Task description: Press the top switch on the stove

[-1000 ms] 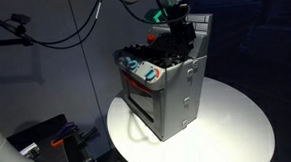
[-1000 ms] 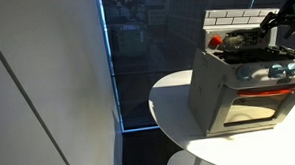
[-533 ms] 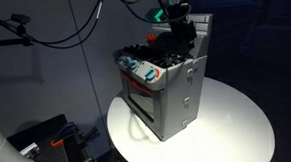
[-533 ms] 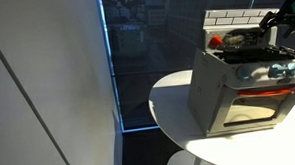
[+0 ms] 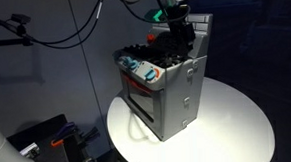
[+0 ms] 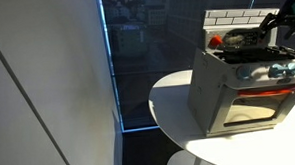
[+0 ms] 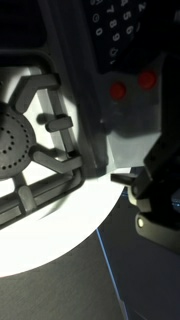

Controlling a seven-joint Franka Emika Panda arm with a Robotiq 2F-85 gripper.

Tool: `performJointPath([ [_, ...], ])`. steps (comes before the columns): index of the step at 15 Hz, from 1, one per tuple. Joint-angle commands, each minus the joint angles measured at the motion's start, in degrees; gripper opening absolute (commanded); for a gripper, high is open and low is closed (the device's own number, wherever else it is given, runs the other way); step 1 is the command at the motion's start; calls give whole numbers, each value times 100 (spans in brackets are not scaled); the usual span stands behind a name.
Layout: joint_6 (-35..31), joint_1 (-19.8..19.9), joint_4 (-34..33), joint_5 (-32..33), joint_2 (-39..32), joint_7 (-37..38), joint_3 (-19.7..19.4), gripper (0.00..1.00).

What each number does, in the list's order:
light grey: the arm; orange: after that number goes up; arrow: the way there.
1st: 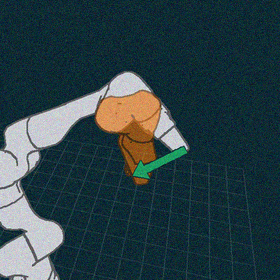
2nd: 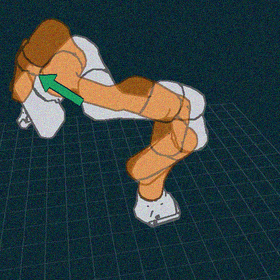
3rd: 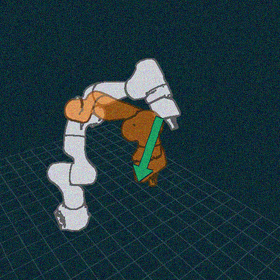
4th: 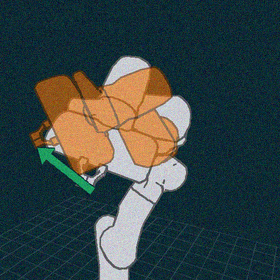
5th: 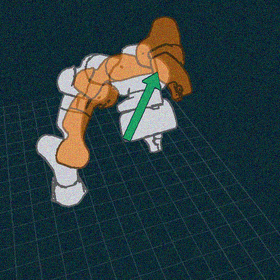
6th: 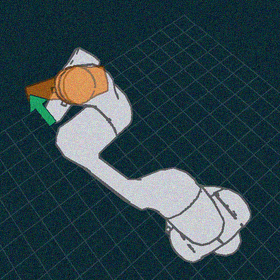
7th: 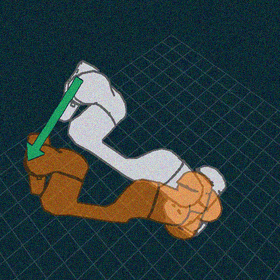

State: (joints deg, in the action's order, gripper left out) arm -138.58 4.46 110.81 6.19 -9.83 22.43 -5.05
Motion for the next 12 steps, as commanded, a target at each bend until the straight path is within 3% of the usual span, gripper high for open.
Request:
performJointPath([
  [1,232,-52,-88,-118,54,-54,-57,100],
  [12,171,-39,-47,-115,156,-40,-64,100],
])
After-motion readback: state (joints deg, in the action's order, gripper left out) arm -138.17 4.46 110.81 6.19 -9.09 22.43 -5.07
